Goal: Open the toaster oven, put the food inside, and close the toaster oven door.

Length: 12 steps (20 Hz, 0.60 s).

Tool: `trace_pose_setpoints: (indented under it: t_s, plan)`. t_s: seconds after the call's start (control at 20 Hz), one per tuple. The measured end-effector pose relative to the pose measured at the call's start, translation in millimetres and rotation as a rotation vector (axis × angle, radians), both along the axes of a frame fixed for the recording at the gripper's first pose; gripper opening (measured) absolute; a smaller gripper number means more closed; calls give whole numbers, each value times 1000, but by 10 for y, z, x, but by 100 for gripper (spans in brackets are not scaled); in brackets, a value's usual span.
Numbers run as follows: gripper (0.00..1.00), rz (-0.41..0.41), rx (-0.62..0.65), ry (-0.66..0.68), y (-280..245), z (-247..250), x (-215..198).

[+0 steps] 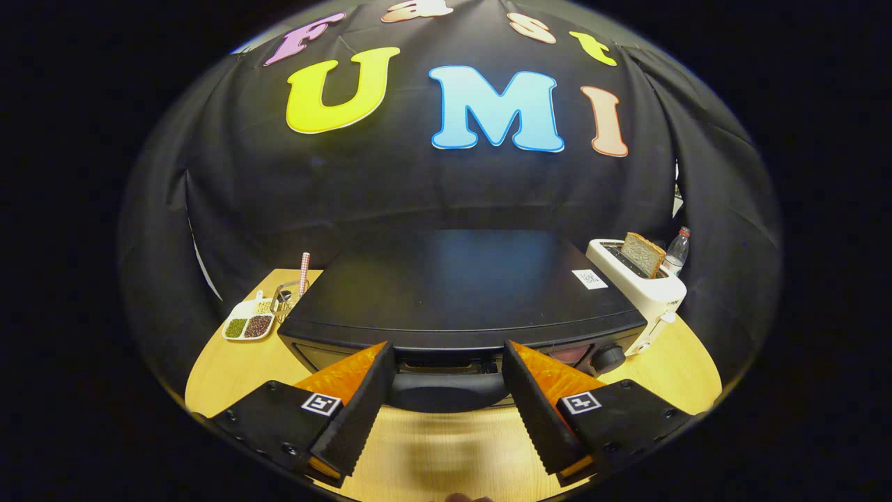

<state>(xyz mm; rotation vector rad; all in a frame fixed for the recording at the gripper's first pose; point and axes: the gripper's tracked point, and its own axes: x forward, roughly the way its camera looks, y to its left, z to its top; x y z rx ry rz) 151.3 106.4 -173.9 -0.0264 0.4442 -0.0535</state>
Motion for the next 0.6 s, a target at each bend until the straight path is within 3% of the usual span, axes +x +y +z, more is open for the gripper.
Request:
trace_pose_setpoints:
  t_s: [0.6]
  plan:
    - [97, 12, 6, 94, -4, -79, -137]
